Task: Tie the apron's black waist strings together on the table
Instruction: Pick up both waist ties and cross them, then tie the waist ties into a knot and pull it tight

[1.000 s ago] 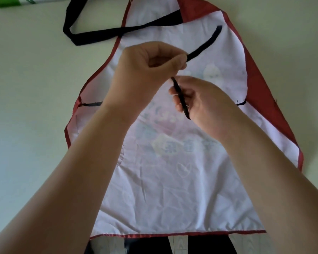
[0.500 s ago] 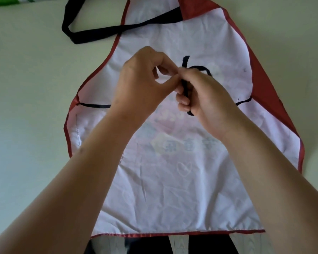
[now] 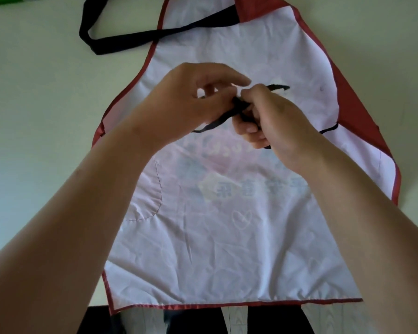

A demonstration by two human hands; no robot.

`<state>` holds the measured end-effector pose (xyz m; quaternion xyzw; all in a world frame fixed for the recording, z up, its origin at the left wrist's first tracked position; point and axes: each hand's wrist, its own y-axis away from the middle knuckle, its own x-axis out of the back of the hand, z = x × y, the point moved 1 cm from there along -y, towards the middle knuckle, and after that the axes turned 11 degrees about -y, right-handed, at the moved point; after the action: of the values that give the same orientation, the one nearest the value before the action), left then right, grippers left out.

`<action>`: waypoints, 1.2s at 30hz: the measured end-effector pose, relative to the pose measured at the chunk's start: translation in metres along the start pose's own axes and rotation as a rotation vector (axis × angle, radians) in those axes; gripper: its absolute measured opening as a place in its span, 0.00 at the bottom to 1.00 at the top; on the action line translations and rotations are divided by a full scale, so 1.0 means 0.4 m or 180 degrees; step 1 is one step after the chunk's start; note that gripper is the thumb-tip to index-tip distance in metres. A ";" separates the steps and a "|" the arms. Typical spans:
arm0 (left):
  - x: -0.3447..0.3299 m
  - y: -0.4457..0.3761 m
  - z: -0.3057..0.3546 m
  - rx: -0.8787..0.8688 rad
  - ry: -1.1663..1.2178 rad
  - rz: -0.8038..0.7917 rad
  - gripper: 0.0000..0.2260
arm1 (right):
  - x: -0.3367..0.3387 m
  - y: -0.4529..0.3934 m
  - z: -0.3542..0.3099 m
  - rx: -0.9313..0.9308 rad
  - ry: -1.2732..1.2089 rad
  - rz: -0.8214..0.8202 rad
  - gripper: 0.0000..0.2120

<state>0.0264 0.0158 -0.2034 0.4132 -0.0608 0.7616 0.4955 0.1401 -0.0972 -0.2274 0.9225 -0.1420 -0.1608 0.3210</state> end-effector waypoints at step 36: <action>-0.130 0.019 -0.010 0.2145 0.3887 0.0397 0.13 | 0.000 -0.019 0.033 0.1028 0.0641 0.1224 0.07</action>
<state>0.0267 -0.0227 -0.2394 0.0382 0.4444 0.8619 0.2413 0.1361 -0.0987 -0.2422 0.9292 -0.3058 0.0204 0.2067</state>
